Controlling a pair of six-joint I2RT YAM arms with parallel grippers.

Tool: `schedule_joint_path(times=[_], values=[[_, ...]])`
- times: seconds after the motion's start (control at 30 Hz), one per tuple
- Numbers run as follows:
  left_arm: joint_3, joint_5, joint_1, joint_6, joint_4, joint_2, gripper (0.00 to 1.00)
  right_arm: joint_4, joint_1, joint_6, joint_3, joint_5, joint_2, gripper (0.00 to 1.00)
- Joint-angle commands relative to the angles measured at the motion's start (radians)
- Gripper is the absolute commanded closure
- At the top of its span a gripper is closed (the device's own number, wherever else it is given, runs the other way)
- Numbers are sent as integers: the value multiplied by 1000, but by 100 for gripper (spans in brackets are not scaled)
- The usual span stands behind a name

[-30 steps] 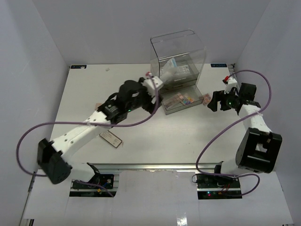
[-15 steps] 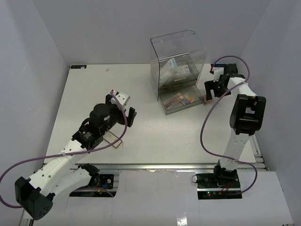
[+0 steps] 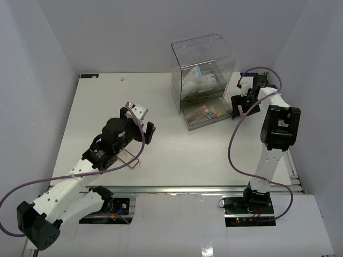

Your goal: Organize the makeup

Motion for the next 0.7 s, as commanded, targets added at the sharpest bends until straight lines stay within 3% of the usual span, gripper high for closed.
schedule_joint_path(times=[0.0, 0.67], values=[[-8, -7, 1, -6, 19, -10, 2, -19, 4, 22, 37, -30, 21, 10], [-11, -9, 3, -3, 21, 6, 2, 50, 11, 113, 82, 100, 81, 10]])
